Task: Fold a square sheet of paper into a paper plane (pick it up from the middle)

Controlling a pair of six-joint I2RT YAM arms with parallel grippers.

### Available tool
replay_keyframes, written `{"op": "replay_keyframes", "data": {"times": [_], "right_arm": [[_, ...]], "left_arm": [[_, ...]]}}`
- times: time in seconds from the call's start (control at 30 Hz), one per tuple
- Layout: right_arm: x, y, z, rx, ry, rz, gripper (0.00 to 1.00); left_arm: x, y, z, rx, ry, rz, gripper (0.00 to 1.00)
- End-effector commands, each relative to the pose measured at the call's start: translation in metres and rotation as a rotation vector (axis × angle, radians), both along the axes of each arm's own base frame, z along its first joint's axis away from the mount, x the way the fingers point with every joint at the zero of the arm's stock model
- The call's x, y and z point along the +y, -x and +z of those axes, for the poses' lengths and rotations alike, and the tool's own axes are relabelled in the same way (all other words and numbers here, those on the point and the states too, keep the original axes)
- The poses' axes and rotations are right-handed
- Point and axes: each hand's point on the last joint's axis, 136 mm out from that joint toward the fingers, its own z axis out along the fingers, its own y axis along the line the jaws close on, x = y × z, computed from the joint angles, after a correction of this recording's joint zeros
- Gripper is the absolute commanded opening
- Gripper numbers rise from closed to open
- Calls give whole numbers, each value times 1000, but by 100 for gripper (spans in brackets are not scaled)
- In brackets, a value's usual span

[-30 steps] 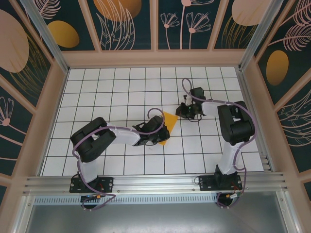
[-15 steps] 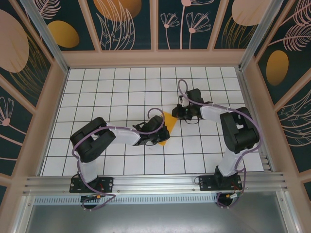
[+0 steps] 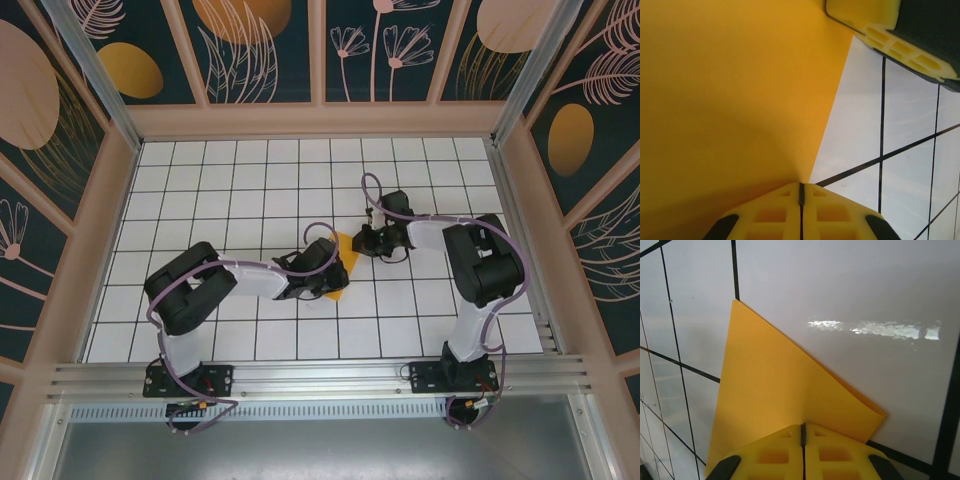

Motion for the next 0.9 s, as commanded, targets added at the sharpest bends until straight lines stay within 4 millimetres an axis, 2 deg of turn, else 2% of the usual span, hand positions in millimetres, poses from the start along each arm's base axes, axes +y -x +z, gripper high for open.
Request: {"op": "replay_keyframes", "data": {"times": [0.0,0.27,0.43,0.6,0.87], "right_arm": [[-14,9,-35,85,105,-41,5],[-17,10,-42,99,120,-51,5],[-18,11,-45,106,128,-55,5],[-19,11,-47,108,133,-56,5],[-17,12,-46,106,127,-46,5]], "left_arm": [[15,27,-12,60,-58,-51,7],[19,52,-18,84,-76,-83,7],[25,62,-24,97,-92,-85,7],[24,73,-23,98,-94,-122,7],[35,76,-22,91,-115,-93,7]]}}
